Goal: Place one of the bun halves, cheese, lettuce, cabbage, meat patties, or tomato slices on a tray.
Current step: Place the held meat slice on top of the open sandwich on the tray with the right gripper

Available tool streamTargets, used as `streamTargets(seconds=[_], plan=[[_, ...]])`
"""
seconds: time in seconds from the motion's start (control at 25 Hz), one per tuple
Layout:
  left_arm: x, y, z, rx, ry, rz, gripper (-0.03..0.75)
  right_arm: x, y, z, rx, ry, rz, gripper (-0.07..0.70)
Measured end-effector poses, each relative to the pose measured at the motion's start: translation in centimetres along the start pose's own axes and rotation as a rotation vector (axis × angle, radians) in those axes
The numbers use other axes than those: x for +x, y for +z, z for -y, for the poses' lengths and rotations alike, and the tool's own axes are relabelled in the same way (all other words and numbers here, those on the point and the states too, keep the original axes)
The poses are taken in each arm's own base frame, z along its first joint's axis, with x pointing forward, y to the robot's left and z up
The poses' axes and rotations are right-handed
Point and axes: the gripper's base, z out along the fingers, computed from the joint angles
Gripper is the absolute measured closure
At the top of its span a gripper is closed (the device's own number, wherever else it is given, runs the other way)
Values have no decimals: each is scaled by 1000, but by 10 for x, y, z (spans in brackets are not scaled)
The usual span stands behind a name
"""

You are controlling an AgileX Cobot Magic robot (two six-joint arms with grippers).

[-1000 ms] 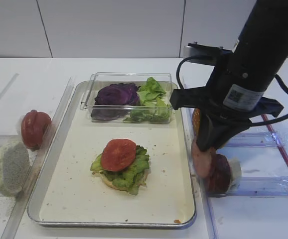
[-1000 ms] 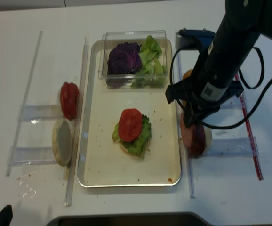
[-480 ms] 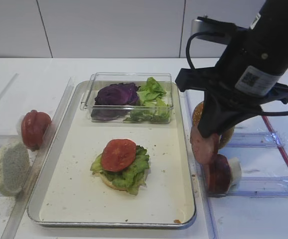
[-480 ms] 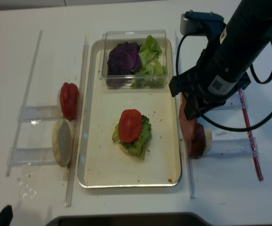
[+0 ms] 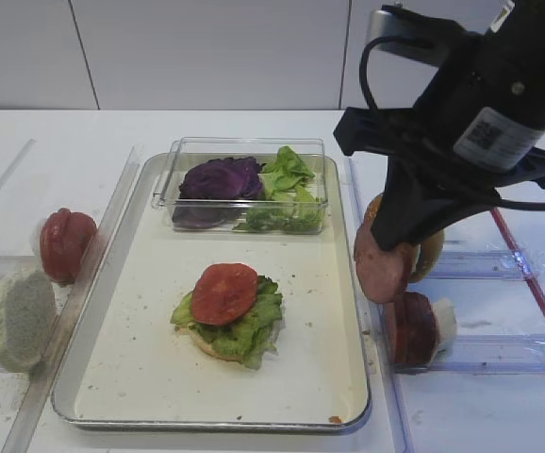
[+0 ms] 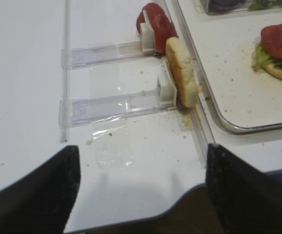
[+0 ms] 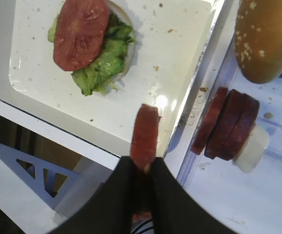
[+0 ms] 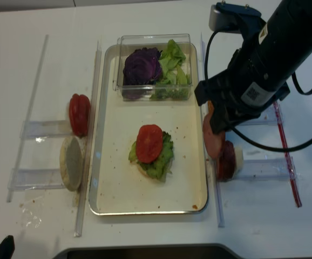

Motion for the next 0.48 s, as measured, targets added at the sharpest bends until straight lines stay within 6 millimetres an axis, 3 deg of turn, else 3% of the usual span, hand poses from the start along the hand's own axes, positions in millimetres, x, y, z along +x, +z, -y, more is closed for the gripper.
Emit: streamTargets(seconds=[0.48], plan=[[0,0,0,0,0,0,223,-11,-1,-6,-65,-79,124,524]])
